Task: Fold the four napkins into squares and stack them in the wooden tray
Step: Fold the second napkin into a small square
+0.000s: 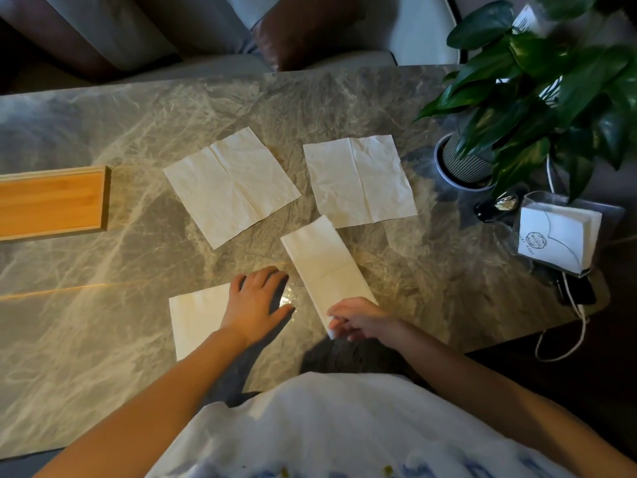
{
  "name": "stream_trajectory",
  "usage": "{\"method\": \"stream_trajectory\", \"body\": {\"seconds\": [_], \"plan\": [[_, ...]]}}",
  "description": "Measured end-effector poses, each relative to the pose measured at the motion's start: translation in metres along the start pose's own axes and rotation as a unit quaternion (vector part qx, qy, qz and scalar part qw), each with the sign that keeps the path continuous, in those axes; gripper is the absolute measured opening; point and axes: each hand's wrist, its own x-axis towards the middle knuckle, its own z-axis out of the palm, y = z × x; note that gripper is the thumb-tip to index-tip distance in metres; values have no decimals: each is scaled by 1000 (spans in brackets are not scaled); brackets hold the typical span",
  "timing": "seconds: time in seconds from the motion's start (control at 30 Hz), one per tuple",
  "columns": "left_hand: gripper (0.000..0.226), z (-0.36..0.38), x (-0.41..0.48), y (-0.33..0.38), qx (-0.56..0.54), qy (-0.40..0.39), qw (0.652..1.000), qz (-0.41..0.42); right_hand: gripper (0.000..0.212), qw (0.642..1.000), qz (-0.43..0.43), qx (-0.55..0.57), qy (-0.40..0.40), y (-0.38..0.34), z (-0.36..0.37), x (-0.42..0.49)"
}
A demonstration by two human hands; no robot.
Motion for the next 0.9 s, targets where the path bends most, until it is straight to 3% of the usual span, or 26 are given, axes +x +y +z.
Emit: {"method": "stream_trajectory", "body": {"seconds": [0.07,0.13,0.23,0.27,0.37,0.5,0.6,0.9], "plan": [[65,5,2,10,4,-31,999,15,24,997,13,45,-62,-2,10,0],[67,13,0,18,21,-54,997,41,27,995,-13,12,-99,-2,17,0],[73,23,-7,23,78,-61,990,100,21,981,-138,-132,-27,1,15,1],[75,26,-9,25,101,-59,985,124,23,956,-188,-221,25,4,7,3],[77,35,-12,26,132,-81,975,160,35,831,-285,-463,116,18,-21,7],[77,33,-10,15,113,-94,978,145,46,780,-308,-532,120,41,-50,4],[76,27,-11,6,110,-90,980,142,51,775,-310,-534,137,49,-54,2],[73,27,-12,14,85,-78,987,115,23,779,-332,-490,207,40,-41,5]]}}
